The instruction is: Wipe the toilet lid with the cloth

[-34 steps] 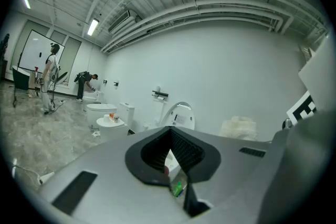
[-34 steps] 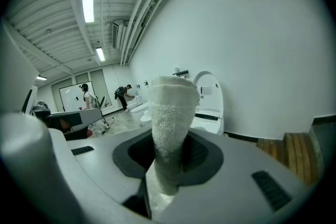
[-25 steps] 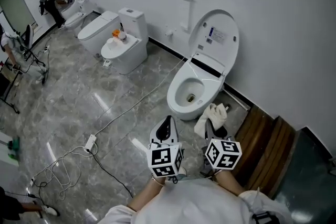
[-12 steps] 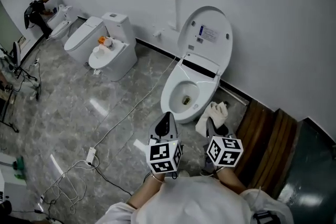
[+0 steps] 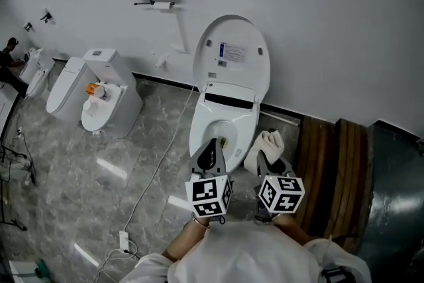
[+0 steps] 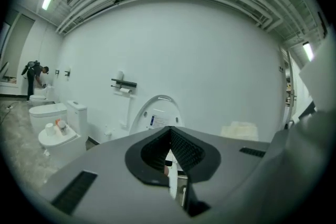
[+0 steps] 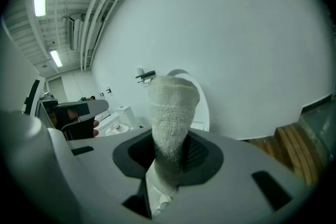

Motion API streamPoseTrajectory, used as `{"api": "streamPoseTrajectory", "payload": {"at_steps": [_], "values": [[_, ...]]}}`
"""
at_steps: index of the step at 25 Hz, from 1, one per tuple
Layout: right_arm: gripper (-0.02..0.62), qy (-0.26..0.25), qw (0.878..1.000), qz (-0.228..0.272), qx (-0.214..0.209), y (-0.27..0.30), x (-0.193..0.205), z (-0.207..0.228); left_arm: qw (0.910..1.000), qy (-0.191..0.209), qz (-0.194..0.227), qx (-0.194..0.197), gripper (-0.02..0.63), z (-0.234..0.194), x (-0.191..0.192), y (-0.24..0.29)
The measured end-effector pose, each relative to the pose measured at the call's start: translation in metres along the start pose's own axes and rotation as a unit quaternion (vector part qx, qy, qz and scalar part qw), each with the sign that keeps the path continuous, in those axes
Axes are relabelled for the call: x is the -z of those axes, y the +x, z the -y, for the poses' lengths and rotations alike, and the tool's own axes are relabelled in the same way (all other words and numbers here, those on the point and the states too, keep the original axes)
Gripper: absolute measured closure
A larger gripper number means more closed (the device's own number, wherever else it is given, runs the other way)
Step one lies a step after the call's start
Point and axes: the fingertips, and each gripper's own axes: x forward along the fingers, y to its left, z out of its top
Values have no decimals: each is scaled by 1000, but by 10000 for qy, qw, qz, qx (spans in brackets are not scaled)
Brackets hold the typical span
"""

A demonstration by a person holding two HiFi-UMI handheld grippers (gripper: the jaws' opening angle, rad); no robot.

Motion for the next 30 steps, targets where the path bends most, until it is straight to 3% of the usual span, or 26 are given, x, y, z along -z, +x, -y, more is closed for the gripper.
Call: {"api": "streamPoseTrajectory", "payload": {"at_steps": [7,16,21,30], "values": [[499,199,9992,216,260,88,-50,-44,9978,216,-31,624,595,-51,-46,84],[499,227,9956,280,870,158,-88,-62,9933,248,-146,1122,595,-100,-64,170],[499,171,9955,189,915,190,-98,-60,9903,191,-355,1327,595,-95,-54,214],[499,211,9953,383,865,252,-140,-26,9896,337,-421,1331,595,-91,-54,282]]}}
